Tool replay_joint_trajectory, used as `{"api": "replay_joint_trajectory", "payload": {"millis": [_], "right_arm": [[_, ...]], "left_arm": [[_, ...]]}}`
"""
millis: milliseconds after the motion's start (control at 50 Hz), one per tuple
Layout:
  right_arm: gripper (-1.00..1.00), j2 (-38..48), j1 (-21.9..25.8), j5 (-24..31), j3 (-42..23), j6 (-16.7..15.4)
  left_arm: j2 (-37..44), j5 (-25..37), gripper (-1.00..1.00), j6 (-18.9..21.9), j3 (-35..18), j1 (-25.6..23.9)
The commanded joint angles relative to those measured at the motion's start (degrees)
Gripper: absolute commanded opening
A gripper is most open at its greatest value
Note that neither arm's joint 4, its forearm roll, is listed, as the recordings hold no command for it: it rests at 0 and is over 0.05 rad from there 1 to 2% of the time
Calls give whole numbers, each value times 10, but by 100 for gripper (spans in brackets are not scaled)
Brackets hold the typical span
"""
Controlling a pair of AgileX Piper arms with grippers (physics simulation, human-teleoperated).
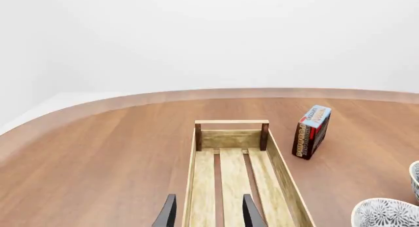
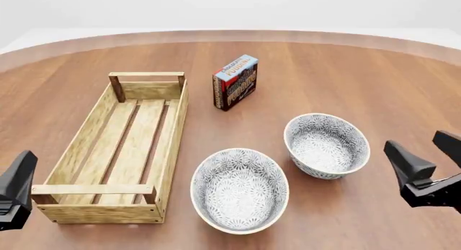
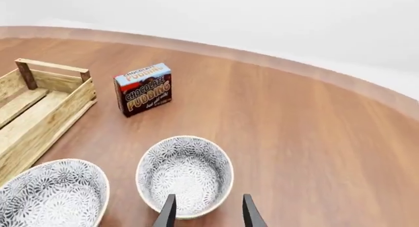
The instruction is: Stack the left bowl on the right bowl and place them in the tray.
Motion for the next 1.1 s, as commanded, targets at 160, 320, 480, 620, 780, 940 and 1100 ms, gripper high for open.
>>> {"api": "replay_joint_trajectory", "payload": {"millis": [160, 320, 480, 620, 780, 940, 1100], "right_arm": [[100, 186, 113, -30, -71, 11], [100, 251, 142, -51, -87, 26], [100, 326, 177, -76, -106, 50], [100, 369, 209, -89, -124, 68], [100, 421, 240, -110, -142, 102], [100, 451, 262, -115, -154, 108], [100, 474, 272, -123, -155, 115]], "left_arm": [[0, 0, 100, 0, 0, 0], [0, 0, 100, 0, 0, 0], [0, 0, 100, 0, 0, 0], [0, 0, 100, 0, 0, 0], [0, 0, 100, 0, 0, 0], [0, 0, 100, 0, 0, 0], [0, 0, 100, 0, 0, 0]]}}
